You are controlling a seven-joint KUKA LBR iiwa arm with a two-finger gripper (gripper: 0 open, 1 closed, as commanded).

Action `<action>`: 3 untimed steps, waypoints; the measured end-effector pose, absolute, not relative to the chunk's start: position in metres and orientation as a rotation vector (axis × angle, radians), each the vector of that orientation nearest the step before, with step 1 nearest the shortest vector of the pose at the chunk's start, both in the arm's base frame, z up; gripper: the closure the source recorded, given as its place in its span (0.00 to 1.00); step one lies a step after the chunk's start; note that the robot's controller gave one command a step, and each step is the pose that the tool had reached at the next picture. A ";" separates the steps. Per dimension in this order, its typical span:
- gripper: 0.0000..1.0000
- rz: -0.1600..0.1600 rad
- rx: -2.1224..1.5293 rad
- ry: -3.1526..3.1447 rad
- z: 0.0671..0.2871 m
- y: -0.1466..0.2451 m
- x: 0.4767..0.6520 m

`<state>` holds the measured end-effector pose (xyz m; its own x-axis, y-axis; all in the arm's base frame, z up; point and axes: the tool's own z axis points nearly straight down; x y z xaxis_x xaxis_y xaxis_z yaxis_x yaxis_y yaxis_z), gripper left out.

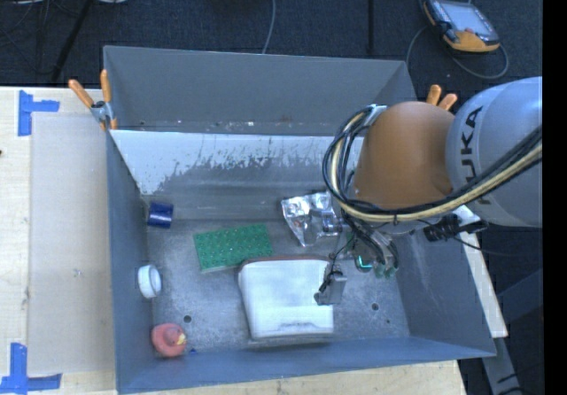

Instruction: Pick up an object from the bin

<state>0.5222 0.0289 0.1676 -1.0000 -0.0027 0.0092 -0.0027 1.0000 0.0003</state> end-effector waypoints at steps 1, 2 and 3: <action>0.00 -0.001 -0.286 -3.133 0.157 0.037 0.617; 0.00 0.003 -0.822 -3.029 0.068 -0.008 0.611; 1.00 -0.001 -0.819 -3.036 0.072 -0.007 0.613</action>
Offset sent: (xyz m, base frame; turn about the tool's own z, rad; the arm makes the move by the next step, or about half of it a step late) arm 0.0924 0.0080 -0.0100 0.1851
